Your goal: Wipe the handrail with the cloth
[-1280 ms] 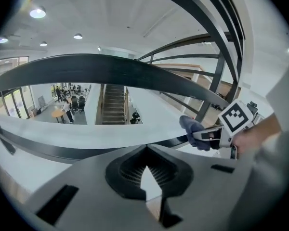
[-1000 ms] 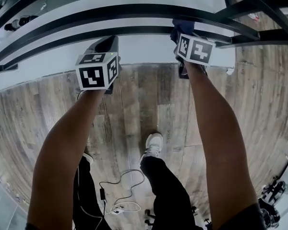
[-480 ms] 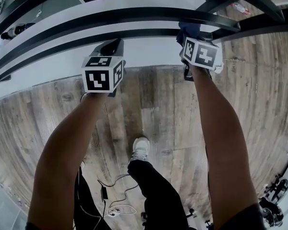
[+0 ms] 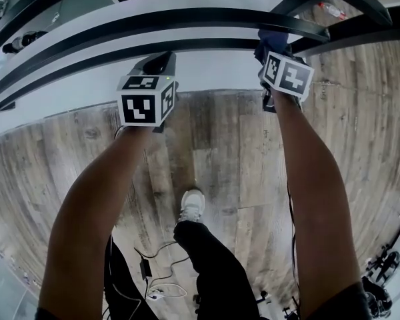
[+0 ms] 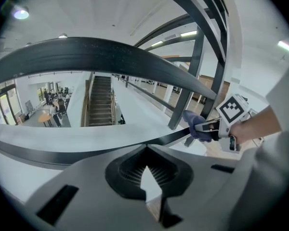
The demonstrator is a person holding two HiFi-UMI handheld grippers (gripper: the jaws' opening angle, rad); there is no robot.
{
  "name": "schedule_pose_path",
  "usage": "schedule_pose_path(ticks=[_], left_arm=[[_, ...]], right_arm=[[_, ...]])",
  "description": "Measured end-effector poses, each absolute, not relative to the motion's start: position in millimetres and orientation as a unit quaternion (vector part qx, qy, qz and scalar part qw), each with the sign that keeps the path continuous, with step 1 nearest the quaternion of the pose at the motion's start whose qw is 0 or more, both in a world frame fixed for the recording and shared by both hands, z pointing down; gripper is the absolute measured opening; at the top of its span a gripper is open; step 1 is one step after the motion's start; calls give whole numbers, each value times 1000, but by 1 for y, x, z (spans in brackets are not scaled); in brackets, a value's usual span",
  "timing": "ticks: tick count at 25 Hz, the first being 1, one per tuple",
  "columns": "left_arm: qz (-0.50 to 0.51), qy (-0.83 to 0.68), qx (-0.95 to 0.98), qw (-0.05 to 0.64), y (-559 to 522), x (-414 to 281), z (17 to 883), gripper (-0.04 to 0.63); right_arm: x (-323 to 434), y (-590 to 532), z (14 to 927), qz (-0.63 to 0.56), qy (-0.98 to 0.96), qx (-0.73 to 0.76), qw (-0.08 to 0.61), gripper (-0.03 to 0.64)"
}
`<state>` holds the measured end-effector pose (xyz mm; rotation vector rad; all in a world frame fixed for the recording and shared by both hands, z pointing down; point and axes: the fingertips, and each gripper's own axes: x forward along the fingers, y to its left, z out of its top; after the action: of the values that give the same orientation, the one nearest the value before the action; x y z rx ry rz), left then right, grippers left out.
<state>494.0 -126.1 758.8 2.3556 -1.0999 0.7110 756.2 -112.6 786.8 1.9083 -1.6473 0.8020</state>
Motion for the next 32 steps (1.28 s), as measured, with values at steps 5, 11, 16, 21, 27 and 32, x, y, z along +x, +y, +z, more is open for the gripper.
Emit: schedule_pose_path(ticks=[5,11,16,21,27,32], left_arm=[[258,-393,856,214,-117,478,727,2],[218,-408,851,248,-94,414,644,2],[207,-408,850,260,-40,350,559,2],[210,-364,888,188,-16,308,460,3],[168,-364,890,216,35,228,311,2],[101,-406,891,177,20,170,193,3]], right_arm=[[715,-92,749,287,-624,699,199,86],[654,-36,674,317,-624,701,134,86],[581,36,568,324,-646,680,121,86],[489,45,435,293,-693,658,41,87],[394,108,297,222,-705,666,99,87],[335,105,199,145,-723,668,103,86]])
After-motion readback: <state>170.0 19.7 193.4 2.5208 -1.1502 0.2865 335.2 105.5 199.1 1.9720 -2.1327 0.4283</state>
